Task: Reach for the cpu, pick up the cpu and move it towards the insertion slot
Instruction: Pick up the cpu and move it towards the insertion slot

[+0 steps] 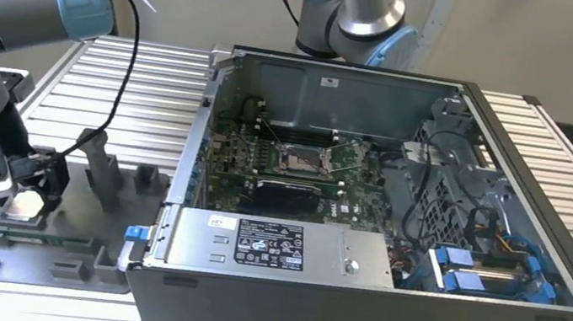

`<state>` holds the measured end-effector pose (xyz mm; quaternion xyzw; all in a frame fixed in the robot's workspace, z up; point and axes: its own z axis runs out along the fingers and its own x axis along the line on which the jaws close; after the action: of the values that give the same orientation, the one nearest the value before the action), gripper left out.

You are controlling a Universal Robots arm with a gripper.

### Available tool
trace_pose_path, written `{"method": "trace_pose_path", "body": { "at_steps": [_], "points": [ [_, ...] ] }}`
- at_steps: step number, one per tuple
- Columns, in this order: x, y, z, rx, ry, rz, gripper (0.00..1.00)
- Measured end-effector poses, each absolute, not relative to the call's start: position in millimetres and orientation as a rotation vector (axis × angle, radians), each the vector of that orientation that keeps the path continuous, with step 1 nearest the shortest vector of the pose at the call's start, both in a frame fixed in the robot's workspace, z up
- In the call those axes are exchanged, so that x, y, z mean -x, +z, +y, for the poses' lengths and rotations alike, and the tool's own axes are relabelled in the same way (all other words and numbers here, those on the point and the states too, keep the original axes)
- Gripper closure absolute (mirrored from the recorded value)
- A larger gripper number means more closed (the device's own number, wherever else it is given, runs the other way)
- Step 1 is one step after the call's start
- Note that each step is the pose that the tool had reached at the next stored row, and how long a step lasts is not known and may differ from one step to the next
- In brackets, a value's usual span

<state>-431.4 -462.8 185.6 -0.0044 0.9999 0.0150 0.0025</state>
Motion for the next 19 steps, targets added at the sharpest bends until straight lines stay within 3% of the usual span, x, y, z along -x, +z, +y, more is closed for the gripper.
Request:
{"method": "trace_pose_path", "body": {
  "at_steps": [3,4,19],
  "points": [
    [431.4,185.5,-462.8,0.014,0.047,3.136,0.00],
    [431.4,185.5,-462.8,0.014,0.047,3.136,1.00],
    [431.4,185.4,-462.8,0.014,0.047,3.136,1.00]
  ]
}}
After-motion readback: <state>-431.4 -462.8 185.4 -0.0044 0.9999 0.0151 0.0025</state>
